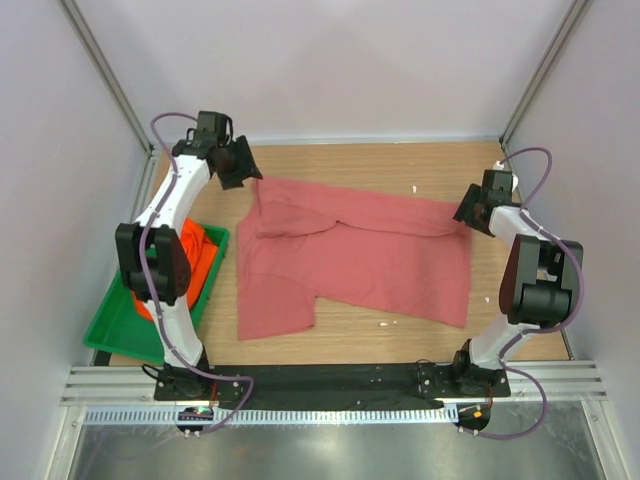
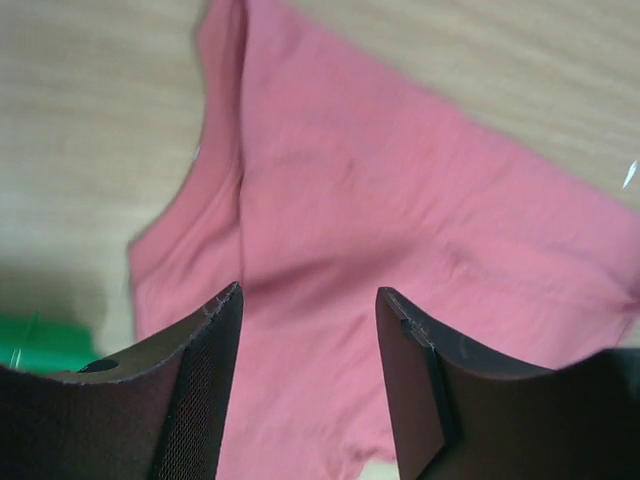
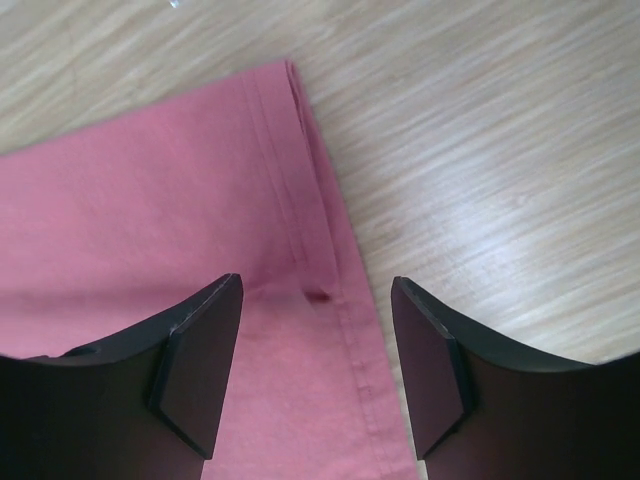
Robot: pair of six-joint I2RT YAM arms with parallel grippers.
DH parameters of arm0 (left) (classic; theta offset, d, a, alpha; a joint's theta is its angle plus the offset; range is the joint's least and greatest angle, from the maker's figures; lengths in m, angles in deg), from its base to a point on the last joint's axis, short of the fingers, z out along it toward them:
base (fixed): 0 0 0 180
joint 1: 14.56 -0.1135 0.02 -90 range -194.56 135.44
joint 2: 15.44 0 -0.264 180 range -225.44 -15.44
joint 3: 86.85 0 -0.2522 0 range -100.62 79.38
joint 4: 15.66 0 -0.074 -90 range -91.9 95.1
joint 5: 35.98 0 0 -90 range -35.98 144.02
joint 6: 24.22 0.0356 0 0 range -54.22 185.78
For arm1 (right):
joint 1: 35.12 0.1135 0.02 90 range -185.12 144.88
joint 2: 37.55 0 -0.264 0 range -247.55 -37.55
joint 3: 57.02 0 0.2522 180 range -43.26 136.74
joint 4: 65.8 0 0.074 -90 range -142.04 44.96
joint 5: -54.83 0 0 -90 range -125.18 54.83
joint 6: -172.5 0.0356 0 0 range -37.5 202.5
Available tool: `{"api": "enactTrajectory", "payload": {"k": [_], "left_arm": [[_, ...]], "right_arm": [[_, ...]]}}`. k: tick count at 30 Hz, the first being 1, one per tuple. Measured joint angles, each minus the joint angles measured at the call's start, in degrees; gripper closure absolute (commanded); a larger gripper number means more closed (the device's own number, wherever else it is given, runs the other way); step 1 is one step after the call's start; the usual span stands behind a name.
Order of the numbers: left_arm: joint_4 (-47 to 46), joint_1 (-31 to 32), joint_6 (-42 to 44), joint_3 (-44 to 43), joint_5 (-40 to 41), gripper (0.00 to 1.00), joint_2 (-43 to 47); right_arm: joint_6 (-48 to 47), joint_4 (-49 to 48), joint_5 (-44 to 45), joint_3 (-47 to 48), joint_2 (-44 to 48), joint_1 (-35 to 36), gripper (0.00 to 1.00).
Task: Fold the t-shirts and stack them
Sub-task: Fold the tshirt
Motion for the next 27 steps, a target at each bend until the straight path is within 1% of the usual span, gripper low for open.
{"api": "enactTrajectory", "payload": {"k": [3,4,6,8,11,12,14,15,18,22,25,27], "left_arm": [[-1.01,-0.17,0.61,-9.09,-1.07,0.44,-7.76],[-1.03,-0.2,0.94,-11.39,-1.33,0.44,-10.25],[-0.96,-0.26,1.49,-14.14,-1.64,0.44,-14.14],[-0.9,-0.33,1.53,-14.71,-1.81,0.45,-16.11],[-0.37,-0.96,1.36,-15.17,-3.1,0.5,-18.8],[-0.35,-1.22,1.27,-15.45,-3.78,0.54,-19.45],[-0.42,-2.01,1.05,-16.22,-5.35,0.57,-20.92],[-0.81,-2.47,0.87,-16.46,-6.25,0.57,-21.55],[-2.27,-3.91,-0.17,-16.63,-9.66,0.57,-23.04],[-5.18,-4.94,-1.75,-16.92,-13.05,0.55,-24.92],[-6.91,-5.01,-2.91,-17.38,-14.27,0.56,-26.29],[-7.85,-4.94,-3.37,-17.73,-14.84,0.59,-27.19]], "right_arm": [[0.46,0.17,-0.52,1.29,-0.59,-0.07,0.32],[0.33,0.59,-0.13,1.4,-0.35,-0.09,0.29],[-0.15,1.53,1.14,1.36,0.13,-0.24,0.22],[-0.57,1.7,2.25,0.63,0.83,-0.83,0.21],[-0.31,0.28,-0.09,0.28,0.83,-1.99,0.25],[0.11,-0.52,-1.09,0.35,0.44,-2.29,0.27],[1.09,-2.14,-2.8,0.9,-1.2,-2.56,0.32],[1.53,-2.49,-3.52,1.44,-2.47,-2.54,0.38],[2.69,-3.17,-6.62,3.13,-6.64,-2.54,0.46],[3.04,-3.23,-9.16,3.48,-8.79,-2.45,0.47],[2.97,-3.04,-9.97,5.25,-10.01,-2.45,0.47],[3.06,-2.91,-10.49,7.26,-11.26,-2.45,0.49]]}}
